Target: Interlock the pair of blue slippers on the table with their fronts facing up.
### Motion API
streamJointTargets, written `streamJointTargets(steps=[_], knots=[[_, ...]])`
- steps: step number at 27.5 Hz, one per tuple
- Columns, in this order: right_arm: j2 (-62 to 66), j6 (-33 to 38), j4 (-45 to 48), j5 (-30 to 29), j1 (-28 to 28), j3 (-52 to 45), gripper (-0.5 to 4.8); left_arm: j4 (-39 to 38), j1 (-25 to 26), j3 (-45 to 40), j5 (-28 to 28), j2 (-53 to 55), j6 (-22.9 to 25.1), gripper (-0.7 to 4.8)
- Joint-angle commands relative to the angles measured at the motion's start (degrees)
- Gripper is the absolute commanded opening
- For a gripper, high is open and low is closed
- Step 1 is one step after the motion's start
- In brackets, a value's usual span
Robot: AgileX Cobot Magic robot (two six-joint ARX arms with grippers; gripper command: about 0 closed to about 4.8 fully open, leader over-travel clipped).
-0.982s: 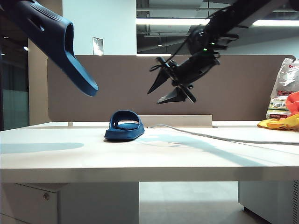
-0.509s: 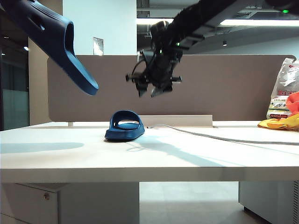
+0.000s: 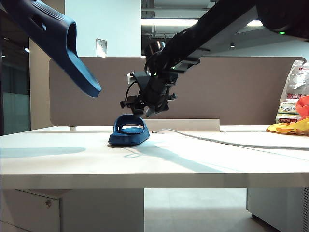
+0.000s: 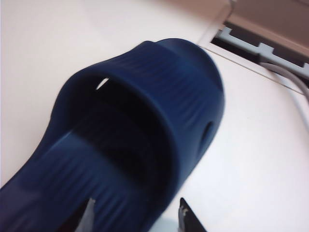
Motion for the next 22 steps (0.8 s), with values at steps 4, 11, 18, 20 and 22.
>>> streamJointTargets(steps=[4,11,18,20,22], knots=[[1.92,-1.29,3.56,3.78,1.11,0.24,1.99,1.36,-0.04,0.31,0.48,-0.48,0.28,-0.06],[2.03,-3.21,4.33,5.09,1.25,0.24,0.33,1.38,-0.07,0.31,0.48,-0.48,0.48,-0.06],[2.01,-3.13,2.97,5.51,1.29,0.26,-0.01,1.38,-0.07,0.31,0.48,-0.48,0.5,-0.06],[2.01,-3.1,1.57,6.29,1.49,0.28,-0.01,1.36,-0.07,0.31,0.48,-0.48,1.07,-0.06],[2.01,-3.13,0.5,6.12,1.62,0.28,-0.01,1.36,-0.07,0.31,0.5,-0.48,1.16,-0.06]])
